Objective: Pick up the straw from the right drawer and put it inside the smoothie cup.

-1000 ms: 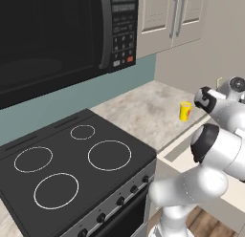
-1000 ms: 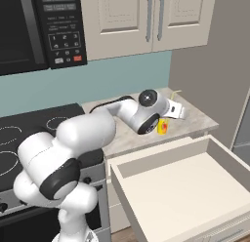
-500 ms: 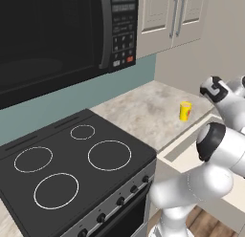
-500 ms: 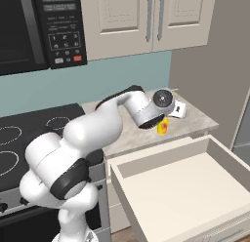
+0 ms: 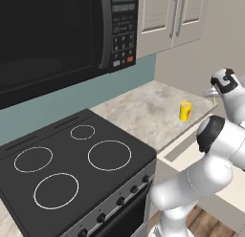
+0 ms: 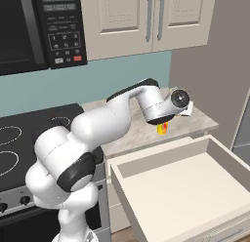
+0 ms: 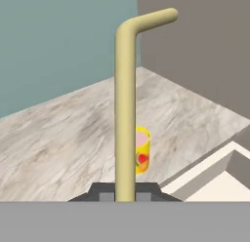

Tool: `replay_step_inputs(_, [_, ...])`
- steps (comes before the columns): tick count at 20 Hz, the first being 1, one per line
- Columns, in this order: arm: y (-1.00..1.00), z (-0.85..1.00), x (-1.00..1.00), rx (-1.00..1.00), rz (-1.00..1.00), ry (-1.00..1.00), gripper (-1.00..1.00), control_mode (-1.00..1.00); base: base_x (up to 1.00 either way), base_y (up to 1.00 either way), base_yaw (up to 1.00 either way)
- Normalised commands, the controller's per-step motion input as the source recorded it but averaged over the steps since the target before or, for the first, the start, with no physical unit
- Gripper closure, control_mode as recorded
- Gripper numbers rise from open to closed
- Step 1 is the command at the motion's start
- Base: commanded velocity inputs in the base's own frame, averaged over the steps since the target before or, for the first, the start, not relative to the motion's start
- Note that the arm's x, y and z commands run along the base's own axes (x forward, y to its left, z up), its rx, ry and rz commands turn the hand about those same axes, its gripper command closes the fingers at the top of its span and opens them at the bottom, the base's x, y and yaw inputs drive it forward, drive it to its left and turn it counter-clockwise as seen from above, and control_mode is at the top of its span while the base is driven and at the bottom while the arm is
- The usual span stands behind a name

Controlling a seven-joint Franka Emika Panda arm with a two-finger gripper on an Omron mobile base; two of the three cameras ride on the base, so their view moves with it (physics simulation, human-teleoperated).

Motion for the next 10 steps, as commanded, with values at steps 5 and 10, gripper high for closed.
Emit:
replay_step_inputs(5, [0.00, -0.02, 0.04, 0.06, 0.04, 0.00, 1.00, -1.00, 0.00, 0.00, 0.00])
replay_step_inputs(10, [0.00, 0.00, 0.02, 0.14, 0.02, 0.00, 1.00, -1.00, 0.00, 0.00, 0.00])
